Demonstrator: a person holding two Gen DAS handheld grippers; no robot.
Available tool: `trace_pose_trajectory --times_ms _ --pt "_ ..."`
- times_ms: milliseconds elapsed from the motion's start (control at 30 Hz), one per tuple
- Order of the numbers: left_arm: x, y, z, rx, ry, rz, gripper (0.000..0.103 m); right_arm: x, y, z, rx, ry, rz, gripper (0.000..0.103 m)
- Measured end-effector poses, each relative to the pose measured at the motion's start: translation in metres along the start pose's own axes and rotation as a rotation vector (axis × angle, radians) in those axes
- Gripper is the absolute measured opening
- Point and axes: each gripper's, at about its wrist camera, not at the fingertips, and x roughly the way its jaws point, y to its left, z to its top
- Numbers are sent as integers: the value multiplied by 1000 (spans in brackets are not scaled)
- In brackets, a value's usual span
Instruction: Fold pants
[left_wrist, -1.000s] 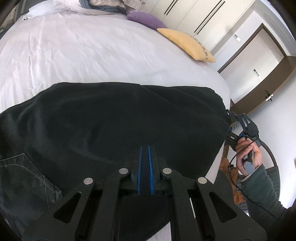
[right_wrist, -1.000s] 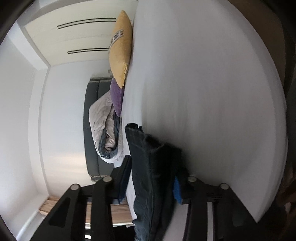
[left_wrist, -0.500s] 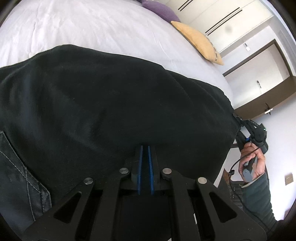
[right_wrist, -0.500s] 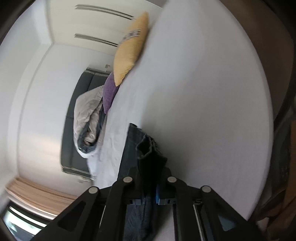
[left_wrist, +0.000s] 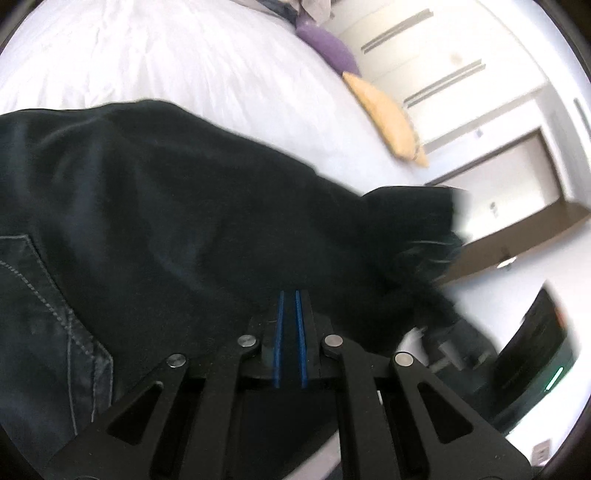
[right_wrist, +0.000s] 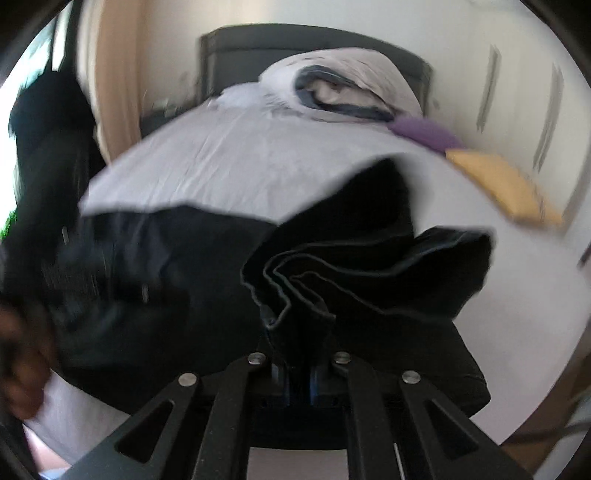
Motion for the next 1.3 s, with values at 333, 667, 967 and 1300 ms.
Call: trace_pose_trajectory --times_ms 333,667,967,1300 --pt "-8 21 2 -149 9 -174 9 -3 68 -13 -440 -32 -193 8" --pt "-34 49 -7 -249 -17 -238 10 5 92 -16 -599 8 -158 8" --pt "-37 49 -13 -282 -11 -268 67 -2 83 5 -536 -43 -200 8" --pt "-23 40 3 -333 17 -270 90 -20 88 -10 -526 -63 -190 8"
